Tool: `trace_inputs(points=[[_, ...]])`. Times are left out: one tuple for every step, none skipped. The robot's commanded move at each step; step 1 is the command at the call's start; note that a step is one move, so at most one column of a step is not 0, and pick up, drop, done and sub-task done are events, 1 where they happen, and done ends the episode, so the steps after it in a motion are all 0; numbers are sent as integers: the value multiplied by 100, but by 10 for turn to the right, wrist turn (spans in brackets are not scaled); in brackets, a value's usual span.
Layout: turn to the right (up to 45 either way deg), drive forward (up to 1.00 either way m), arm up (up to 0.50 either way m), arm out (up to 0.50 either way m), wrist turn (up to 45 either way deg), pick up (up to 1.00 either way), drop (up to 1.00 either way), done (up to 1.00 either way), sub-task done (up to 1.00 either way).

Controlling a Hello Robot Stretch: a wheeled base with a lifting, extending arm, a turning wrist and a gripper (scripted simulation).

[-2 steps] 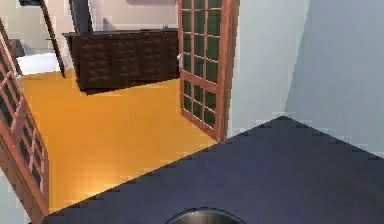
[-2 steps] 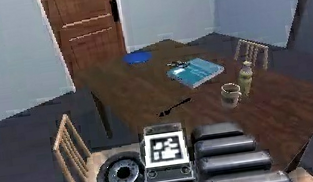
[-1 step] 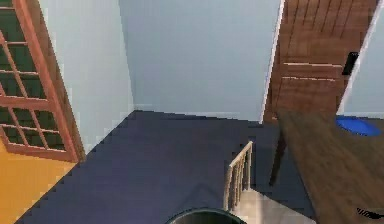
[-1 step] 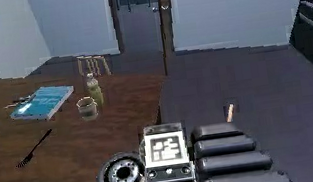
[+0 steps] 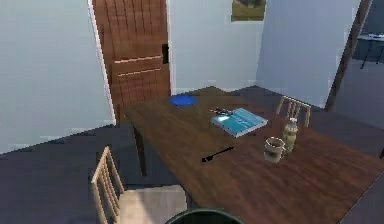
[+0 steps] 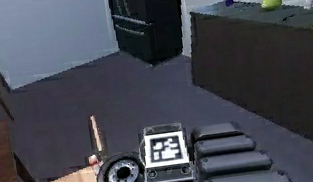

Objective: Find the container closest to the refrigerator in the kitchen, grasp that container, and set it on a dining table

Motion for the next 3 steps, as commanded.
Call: trace_inputs(points=[[450,0,0,0,0,0,0,0,0],[150,0,0,0,0,0,0,0,0],[-450,0,0,0,0,0,0,0,0]])
